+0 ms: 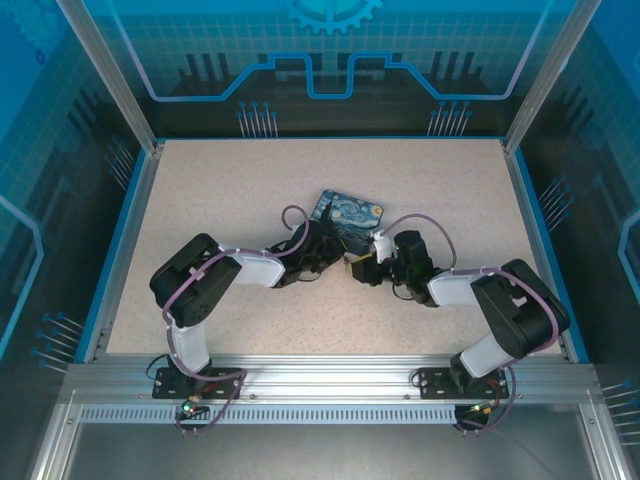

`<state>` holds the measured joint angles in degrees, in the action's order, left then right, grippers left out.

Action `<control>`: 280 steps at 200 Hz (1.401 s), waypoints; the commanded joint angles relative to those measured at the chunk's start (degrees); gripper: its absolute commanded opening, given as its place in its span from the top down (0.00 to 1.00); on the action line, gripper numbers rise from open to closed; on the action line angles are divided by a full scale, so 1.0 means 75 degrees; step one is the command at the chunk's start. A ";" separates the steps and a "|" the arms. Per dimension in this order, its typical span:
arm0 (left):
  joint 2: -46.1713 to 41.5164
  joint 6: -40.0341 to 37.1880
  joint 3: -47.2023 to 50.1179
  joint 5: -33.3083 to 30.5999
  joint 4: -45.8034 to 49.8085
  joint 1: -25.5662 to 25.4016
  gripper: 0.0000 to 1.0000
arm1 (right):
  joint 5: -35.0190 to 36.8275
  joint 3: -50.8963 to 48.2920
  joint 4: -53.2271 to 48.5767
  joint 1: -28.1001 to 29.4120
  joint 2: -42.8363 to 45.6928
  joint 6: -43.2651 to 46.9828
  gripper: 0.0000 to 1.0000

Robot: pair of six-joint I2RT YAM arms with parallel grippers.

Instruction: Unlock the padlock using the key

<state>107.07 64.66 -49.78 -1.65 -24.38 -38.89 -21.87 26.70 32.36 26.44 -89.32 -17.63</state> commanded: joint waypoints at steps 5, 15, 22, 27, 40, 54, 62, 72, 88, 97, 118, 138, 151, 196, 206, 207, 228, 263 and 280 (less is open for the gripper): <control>-0.0207 0.0191 0.0048 0.0138 0.0011 0.0009 0.90 | -0.0345 0.0246 0.0383 -0.0079 -0.0350 -0.0122 0.71; -0.0233 0.0184 0.0044 0.0138 0.0016 0.0017 0.90 | -0.0342 0.0242 0.0487 -0.0079 -0.0411 -0.0146 0.72; -0.0244 0.0189 0.0035 0.0138 0.0026 0.0019 0.90 | -0.0329 0.0227 0.0544 -0.0080 -0.0430 -0.0160 0.72; -0.0251 0.0191 0.0031 0.0149 0.0022 0.0016 0.90 | -0.0334 0.0241 0.0586 -0.0080 -0.0448 -0.0169 0.72; -0.0259 0.0205 0.0030 0.0170 0.0016 0.0011 0.91 | -0.0364 0.0275 0.0662 -0.0080 -0.0495 -0.0178 0.73; -0.0254 0.0237 0.0022 0.0202 -0.0024 0.0016 0.91 | -0.0389 0.0351 0.0660 -0.0068 -0.0585 -0.0189 0.74; -0.0254 0.0237 0.0019 0.0208 -0.0028 0.0011 0.91 | -0.0377 0.0389 0.0696 -0.0077 -0.0638 -0.0196 0.75; -0.0260 0.0234 0.0012 0.0215 -0.0025 0.0011 0.91 | -0.0354 0.0411 0.0740 -0.0068 -0.0705 -0.0216 0.76; -0.0258 0.0234 0.0013 0.0199 -0.0013 0.0010 0.91 | -0.0335 0.0477 0.0749 -0.0070 -0.0790 -0.0228 0.79; -0.0246 0.0230 0.0007 0.0207 0.0002 0.0013 0.91 | -0.0342 0.0505 0.0742 -0.0071 -0.0834 -0.0221 0.81; -0.0215 0.0236 -0.0006 0.0209 -0.0007 0.0016 0.91 | -0.0343 0.0542 0.0669 -0.0069 -0.0896 -0.0204 0.81; -0.0224 0.0225 -0.0003 0.0208 -0.0024 0.0011 0.91 | -0.0330 0.0497 0.0619 -0.0069 -0.0917 -0.0181 0.81; -0.0236 0.0237 -0.0007 0.0206 -0.0019 0.0016 0.91 | -0.0341 0.0473 0.0630 -0.0072 -0.0954 -0.0181 0.82; -0.0236 0.0219 -0.0030 0.0210 -0.0002 0.0014 0.91 | -0.0475 0.0541 0.0711 -0.0057 -0.1075 -0.0225 0.97; -0.0236 0.0192 -0.0043 0.0217 0.0016 0.0013 0.91 | -0.0493 0.0565 0.0713 -0.0056 -0.1043 -0.0228 1.00; -0.0236 0.0191 -0.0043 0.0219 0.0022 0.0016 0.91 | -0.0488 0.0571 0.0713 -0.0056 -0.1036 -0.0228 1.00; -0.0213 0.0156 -0.0055 0.0247 0.0063 0.0008 0.91 | -0.0432 0.0577 0.0702 -0.0059 -0.0830 -0.0202 1.00; -0.0192 0.0155 0.0007 0.0297 0.0087 0.0015 0.92 | -0.0140 0.0657 0.0526 -0.0062 -0.0484 0.0017 1.00; -0.0187 0.0200 0.0027 0.0332 0.0044 -0.0005 0.92 | -0.0163 0.0745 0.0569 -0.0059 -0.0500 0.0024 1.00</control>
<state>106.98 66.08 -49.78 -0.71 -24.40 -38.89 -23.88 30.15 36.05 26.44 -94.21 -18.87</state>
